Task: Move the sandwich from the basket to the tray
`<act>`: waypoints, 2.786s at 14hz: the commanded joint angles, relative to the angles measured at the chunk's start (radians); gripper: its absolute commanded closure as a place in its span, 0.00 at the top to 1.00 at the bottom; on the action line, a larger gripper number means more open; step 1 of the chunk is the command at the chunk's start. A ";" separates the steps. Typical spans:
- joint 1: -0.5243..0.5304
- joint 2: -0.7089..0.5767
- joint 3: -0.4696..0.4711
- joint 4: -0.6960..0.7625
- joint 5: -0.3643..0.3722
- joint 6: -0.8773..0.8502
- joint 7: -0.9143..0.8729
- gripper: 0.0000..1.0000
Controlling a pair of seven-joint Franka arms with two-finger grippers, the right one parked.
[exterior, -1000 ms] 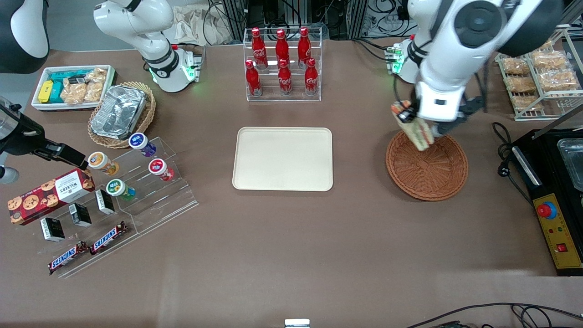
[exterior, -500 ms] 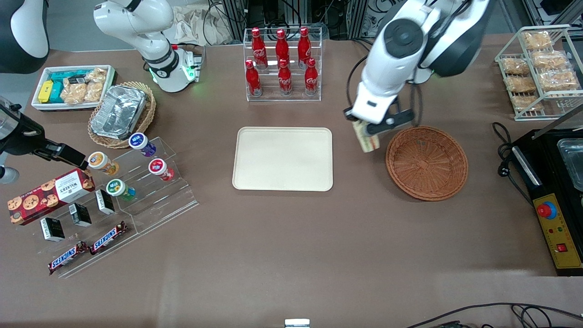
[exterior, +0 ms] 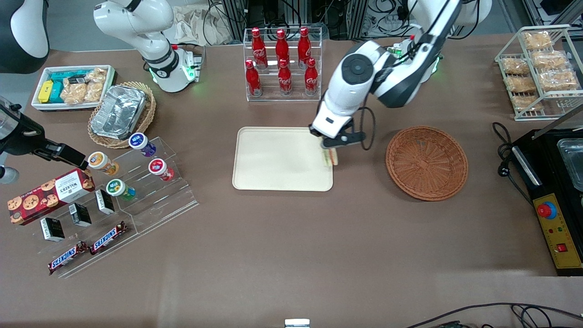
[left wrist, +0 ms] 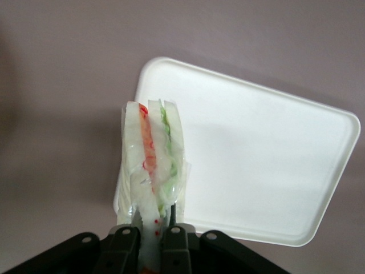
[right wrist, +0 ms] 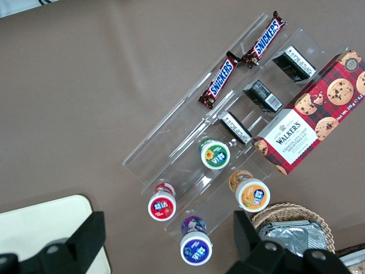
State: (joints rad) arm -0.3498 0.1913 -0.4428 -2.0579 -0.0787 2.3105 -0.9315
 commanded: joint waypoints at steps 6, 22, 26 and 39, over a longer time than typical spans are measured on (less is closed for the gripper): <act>-0.057 0.138 0.012 -0.024 0.152 0.187 0.051 0.00; 0.037 0.015 0.013 -0.024 0.215 0.022 0.049 0.99; 0.159 -0.140 0.010 -0.015 0.179 -0.176 0.213 1.00; 0.618 -0.219 0.019 0.370 0.189 -0.686 0.764 0.99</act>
State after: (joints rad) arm 0.2299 -0.0076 -0.4092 -1.7420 0.0781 1.6758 -0.1972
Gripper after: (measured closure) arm 0.004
